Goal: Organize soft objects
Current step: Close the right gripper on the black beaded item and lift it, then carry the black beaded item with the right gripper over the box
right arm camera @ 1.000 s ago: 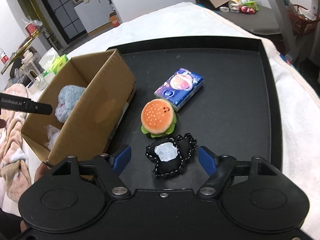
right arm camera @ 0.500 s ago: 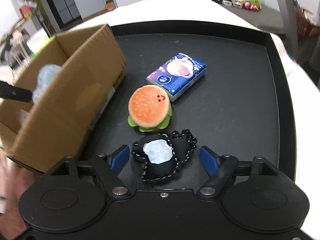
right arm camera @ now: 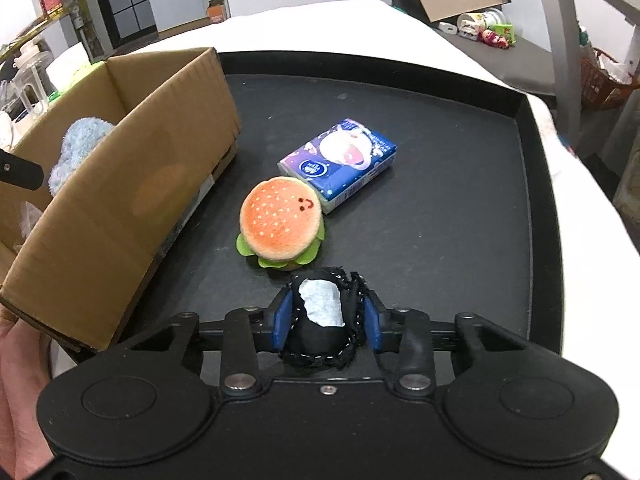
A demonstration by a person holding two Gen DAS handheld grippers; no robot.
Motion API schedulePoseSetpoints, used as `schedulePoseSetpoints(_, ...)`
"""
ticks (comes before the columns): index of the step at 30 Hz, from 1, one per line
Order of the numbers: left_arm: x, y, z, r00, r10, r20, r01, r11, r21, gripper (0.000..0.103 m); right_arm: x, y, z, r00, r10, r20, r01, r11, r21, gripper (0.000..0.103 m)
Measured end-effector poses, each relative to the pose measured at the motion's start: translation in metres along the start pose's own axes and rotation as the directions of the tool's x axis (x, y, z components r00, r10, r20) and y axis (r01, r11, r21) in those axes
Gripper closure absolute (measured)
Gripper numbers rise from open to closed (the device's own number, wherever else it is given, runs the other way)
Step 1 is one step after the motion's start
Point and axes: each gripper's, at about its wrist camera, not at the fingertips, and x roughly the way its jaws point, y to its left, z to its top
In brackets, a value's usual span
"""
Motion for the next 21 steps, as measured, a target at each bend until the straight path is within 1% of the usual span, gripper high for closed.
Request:
schedulePoseSetpoints(6,-0.003,0.005,0.001,1.000,-0.023,0.013,0.023,1.000,-0.010,0.035,-0.002,-0.008,0.004,1.000,-0.007,-0.003,0.007,0.999,0.050,0.068)
schedulePoseSetpoints(7,-0.004,0.006,0.001,1.000,-0.028,0.015,0.028,1.000,-0.012,0.035,-0.003,-0.009,0.005,1.000,-0.001,-0.007,0.002,0.998,0.061,0.068)
schedulePoseSetpoints(9,-0.004,0.007,0.001,0.999,-0.037,0.015,0.037,0.999,-0.013,0.035,-0.002,-0.012,0.007,0.999,0.036,-0.016,-0.035,0.995,0.099,0.068)
schedulePoseSetpoints(13,-0.004,0.011,0.001,0.999,-0.048,0.012,0.049,0.999,-0.020,0.035,-0.005,-0.006,0.007,0.999,0.034,-0.013,-0.033,0.995,0.093,0.068)
schedulePoseSetpoints(21,-0.013,0.018,0.004,0.996,-0.078,0.032,0.079,0.997,-0.022,0.035,-0.017,-0.004,0.017,1.000,0.007,0.002,-0.007,0.997,0.079,0.068)
